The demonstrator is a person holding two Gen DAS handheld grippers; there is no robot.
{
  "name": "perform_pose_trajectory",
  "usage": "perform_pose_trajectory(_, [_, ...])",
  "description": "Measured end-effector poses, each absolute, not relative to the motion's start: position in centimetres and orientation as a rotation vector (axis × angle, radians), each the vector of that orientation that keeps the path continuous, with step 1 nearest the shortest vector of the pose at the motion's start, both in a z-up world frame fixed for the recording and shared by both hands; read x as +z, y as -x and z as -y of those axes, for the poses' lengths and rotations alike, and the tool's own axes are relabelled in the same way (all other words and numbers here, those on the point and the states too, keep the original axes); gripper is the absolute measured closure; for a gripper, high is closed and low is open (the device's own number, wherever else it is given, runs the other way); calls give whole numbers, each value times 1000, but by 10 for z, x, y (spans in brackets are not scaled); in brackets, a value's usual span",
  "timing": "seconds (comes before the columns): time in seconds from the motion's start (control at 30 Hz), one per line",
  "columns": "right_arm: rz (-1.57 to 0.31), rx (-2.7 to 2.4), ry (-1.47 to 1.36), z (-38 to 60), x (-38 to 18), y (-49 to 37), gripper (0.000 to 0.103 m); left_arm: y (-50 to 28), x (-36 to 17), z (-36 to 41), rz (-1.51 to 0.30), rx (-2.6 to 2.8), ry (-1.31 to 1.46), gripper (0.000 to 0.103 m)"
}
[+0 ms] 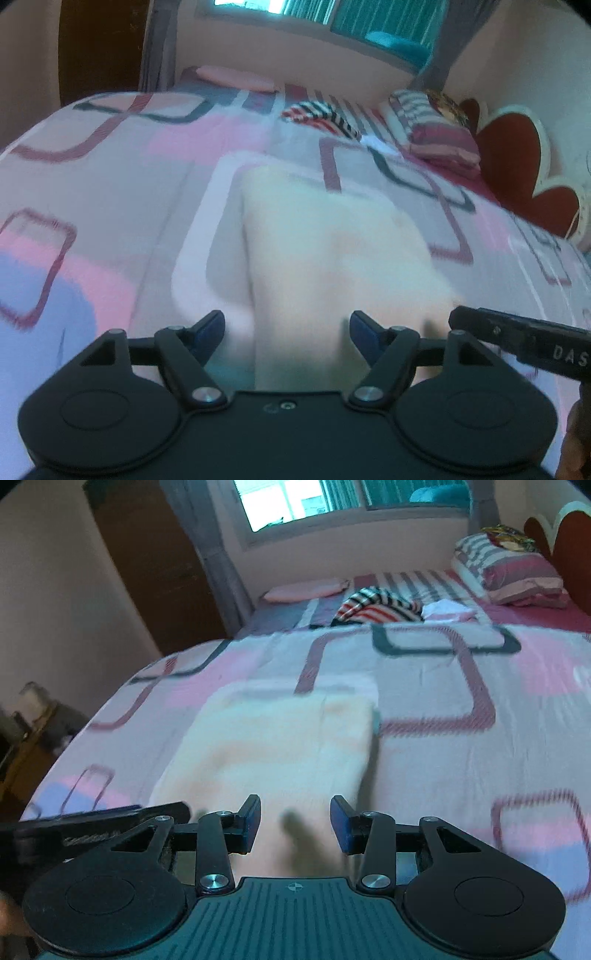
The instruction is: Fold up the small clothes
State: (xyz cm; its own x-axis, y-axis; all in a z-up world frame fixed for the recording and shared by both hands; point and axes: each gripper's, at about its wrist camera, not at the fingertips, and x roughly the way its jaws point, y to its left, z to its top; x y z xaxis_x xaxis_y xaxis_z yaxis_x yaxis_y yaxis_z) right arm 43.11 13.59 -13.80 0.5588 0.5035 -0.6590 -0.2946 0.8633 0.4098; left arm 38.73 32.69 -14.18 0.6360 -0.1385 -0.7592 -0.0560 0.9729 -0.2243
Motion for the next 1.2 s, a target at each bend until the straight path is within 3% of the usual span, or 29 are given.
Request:
perform_pose_trajectory(0.23, [-962,339,-124,-143,-185,-399,60,-374,-167,-307,-947,-57,169,27])
perform_pose_trajectory(0.3, [-978,324,-207,-134,-186,-396,60,-369,-165,-303,-940,-71,152,23])
perform_pose_trajectory(0.37, [-957,326,-205,-133,-179,-386,60,-365,-166,-301,-945,-78,125,10])
perform_pose_trajectory(0.53, [-994,294,-215,-131,-188,-366,60,-359,-172,-299,-960,-33,111,1])
perform_pose_trajectory(0.7, [-1006,264,-250,-129,-183,-359,60,-359,-172,-299,-973,-10,119,0])
perform_pose_trajectory(0.83, [-1019,226,-254,-129,-187,-358,49,-360,-173,-298,-994,30,140,0])
perform_pose_trajectory(1.2, [-1033,226,-224,-127,-191,-361,41,-363,-167,-297,-1077,92,157,0])
